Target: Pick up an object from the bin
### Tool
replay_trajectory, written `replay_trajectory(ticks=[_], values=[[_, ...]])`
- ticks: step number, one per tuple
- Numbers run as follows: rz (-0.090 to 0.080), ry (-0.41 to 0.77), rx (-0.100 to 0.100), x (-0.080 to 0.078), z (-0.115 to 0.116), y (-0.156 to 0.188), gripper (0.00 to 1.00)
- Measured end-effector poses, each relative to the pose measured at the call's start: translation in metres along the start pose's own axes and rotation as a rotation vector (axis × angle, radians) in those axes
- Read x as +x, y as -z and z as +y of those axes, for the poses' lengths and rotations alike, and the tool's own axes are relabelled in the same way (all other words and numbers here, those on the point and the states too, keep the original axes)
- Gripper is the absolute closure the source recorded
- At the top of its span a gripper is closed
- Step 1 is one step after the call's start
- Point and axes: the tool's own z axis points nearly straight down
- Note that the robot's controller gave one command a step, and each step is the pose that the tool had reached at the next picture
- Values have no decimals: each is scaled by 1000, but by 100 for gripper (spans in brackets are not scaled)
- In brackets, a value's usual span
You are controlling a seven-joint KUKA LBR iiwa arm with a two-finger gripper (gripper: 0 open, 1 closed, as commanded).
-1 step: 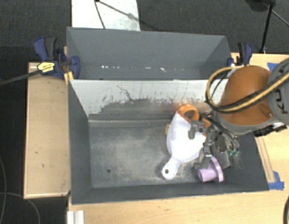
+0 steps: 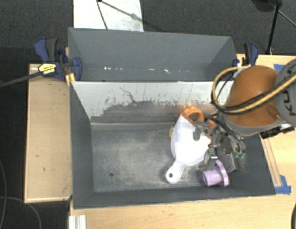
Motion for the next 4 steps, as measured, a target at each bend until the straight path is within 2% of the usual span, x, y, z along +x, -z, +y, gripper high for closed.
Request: replay_trajectory(ticks=[1, 2, 3, 4], values=[[-6, -48, -1, 11, -9, -38, 0], [1, -115, 0, 24, 13, -92, 100], [1, -114, 0, 24, 13, -92, 100], [11, -123, 1, 28, 22, -52, 100]])
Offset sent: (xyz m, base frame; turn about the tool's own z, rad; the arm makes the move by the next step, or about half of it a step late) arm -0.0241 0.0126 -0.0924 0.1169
